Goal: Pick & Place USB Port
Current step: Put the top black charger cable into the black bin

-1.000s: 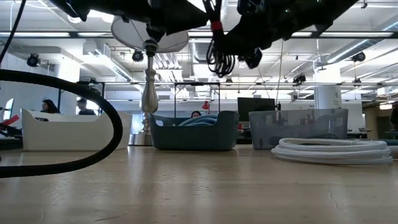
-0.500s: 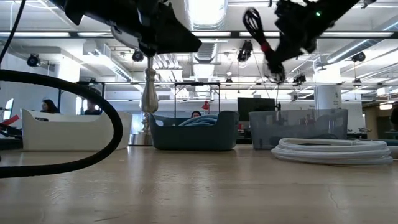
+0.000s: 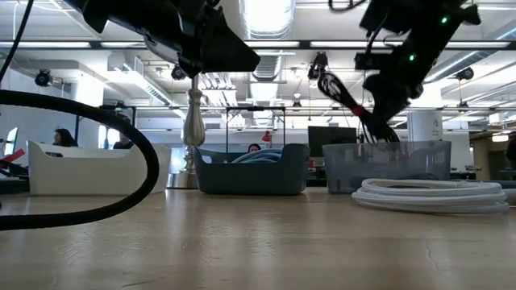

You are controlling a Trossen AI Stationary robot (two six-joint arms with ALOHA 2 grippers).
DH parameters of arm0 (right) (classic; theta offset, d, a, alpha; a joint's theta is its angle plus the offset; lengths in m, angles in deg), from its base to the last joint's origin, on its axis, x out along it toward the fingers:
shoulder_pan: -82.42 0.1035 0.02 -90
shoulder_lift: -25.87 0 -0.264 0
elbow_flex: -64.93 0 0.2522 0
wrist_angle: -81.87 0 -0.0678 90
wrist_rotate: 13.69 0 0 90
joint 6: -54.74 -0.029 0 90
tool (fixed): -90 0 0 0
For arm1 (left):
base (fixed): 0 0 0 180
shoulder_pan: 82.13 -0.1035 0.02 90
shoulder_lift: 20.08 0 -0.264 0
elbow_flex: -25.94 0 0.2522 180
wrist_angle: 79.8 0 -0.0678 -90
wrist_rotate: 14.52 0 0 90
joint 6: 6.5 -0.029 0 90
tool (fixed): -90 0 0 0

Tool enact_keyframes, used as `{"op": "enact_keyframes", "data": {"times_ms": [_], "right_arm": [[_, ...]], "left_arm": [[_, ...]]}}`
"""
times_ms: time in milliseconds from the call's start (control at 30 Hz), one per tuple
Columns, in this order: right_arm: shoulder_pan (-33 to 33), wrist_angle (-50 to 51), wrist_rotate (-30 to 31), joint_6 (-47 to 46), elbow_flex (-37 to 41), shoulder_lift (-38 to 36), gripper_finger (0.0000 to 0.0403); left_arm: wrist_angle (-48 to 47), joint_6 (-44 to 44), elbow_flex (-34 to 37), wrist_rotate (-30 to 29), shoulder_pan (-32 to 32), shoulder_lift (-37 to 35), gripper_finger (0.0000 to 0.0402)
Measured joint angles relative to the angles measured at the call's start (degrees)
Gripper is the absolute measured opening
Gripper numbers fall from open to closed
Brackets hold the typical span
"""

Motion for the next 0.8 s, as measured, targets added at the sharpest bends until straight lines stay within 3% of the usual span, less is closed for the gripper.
{"op": "enact_keyframes", "data": {"times_ms": [167,367,600,800], "right_arm": [[-4.0,4.0,-9.2,0.0,-0.2,4.8,0.0038],[-6.5,5.6,-9.6,4.1,-0.2,8.2,0.0038],[-8.4,5.6,-14.0,3.9,-0.3,11.5,0.0038],[-8.5,5.7,-14.0,3.9,-0.3,13.8,0.0045]], "left_arm": [[-0.2,0.8,0.0,0.0,0.0,0.0,0.0135],[-0.4,0.8,0.0,0.0,0.0,0.0,0.0135],[-0.4,0.8,0.0,0.0,0.0,0.0,0.0135],[-0.5,0.8,0.0,0.0,0.0,0.0,0.0135]]}}
